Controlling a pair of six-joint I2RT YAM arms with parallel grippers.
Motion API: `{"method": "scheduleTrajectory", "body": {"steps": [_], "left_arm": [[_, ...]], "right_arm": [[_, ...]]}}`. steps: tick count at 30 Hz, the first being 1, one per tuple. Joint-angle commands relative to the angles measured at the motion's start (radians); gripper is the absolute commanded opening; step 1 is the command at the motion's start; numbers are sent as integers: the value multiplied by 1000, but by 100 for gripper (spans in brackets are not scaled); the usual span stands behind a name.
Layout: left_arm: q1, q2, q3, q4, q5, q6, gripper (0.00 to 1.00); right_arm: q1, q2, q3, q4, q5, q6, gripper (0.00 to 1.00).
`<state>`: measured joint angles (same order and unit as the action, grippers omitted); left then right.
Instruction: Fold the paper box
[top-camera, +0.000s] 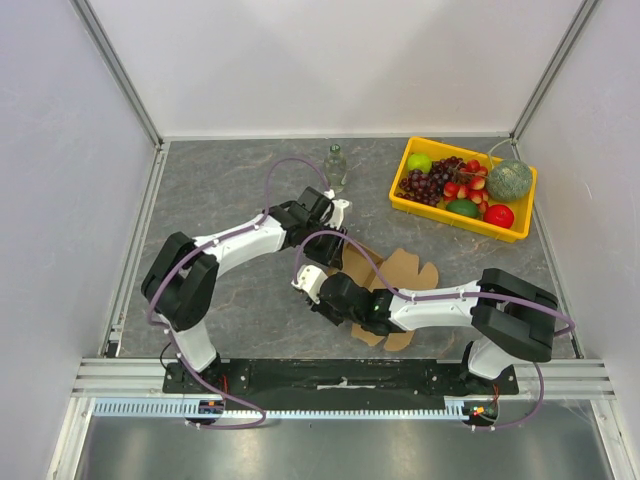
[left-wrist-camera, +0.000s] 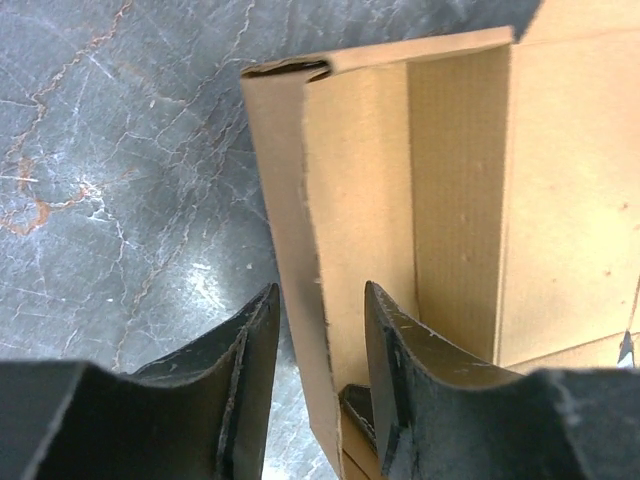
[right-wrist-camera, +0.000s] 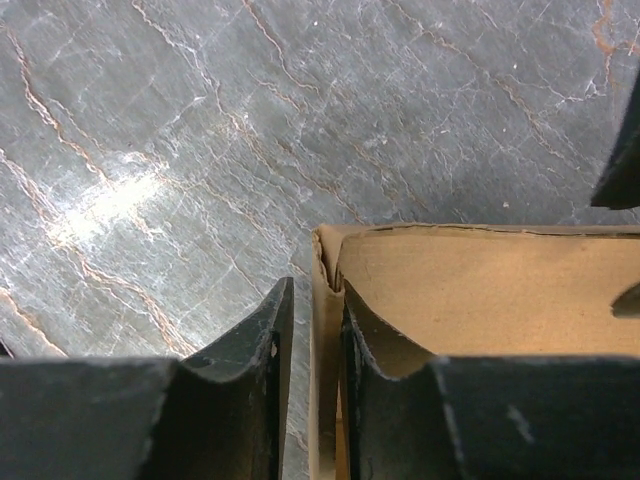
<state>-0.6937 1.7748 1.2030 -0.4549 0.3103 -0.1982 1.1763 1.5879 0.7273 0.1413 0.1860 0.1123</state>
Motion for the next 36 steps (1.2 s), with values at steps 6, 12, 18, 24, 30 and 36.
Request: {"method": "scheduleTrajectory", "body": {"steps": [6, 12, 18, 24, 30, 36], "left_arm": [[17, -115, 0, 44, 55, -30, 50], [95, -185, -74, 117, 64, -70, 53], [164, -310, -235, 220, -84, -142, 68], [164, -517, -546, 565, -213, -181, 79], [166, -699, -657, 637, -575, -89, 80], [210, -792, -825, 922, -827, 178, 89]], "right_arm": [[5, -2, -3, 12, -31, 1, 22], [3, 21, 17, -15, -59, -11, 17], [6, 40, 31, -34, -77, -19, 15], [5, 44, 34, -34, -85, -20, 15], [5, 38, 44, -37, -108, -14, 14], [5, 76, 75, -43, -141, -3, 12]]}}
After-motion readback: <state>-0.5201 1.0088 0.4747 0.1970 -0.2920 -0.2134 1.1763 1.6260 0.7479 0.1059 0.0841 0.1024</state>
